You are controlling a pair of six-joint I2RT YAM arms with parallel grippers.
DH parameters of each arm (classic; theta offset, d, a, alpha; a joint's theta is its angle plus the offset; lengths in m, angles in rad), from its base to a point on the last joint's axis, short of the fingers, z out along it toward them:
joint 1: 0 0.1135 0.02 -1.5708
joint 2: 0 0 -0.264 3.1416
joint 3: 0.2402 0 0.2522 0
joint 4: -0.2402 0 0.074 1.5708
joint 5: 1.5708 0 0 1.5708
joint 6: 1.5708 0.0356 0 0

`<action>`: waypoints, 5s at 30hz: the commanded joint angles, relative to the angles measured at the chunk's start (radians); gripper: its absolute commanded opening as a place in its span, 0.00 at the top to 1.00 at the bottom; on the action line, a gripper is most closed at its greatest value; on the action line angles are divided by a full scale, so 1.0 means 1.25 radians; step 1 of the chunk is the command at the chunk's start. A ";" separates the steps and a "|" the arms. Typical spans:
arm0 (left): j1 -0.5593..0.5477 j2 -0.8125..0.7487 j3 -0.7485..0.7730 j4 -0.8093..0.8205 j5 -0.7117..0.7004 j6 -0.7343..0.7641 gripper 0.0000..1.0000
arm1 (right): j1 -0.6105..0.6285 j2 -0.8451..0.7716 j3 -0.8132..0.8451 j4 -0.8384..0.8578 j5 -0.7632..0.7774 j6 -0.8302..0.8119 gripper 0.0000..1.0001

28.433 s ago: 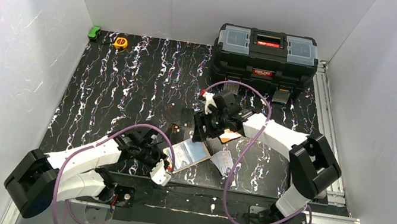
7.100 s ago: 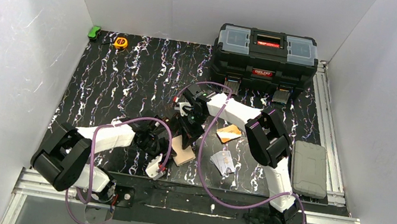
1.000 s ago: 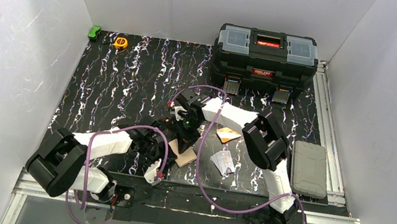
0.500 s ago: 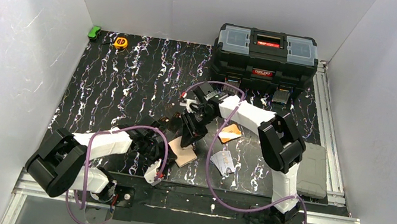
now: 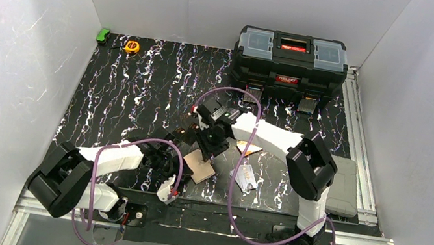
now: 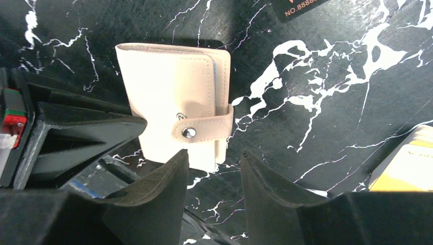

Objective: Put the credit cards into the card holder
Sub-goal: Close the card holder at the center of the board.

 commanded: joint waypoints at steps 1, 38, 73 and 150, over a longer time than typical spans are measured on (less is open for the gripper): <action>-0.007 -0.010 -0.024 -0.074 0.008 0.088 0.85 | 0.038 -0.021 0.018 0.004 0.139 -0.007 0.49; -0.006 -0.001 -0.034 -0.039 0.008 0.079 0.85 | 0.101 0.030 0.060 0.018 0.156 -0.004 0.78; -0.007 0.001 -0.041 -0.032 0.011 0.086 0.86 | 0.108 0.096 0.069 -0.006 0.091 -0.028 0.99; 0.051 -0.657 0.025 -0.416 -0.349 -0.215 0.72 | 0.308 0.446 0.311 -0.204 0.279 -0.060 0.68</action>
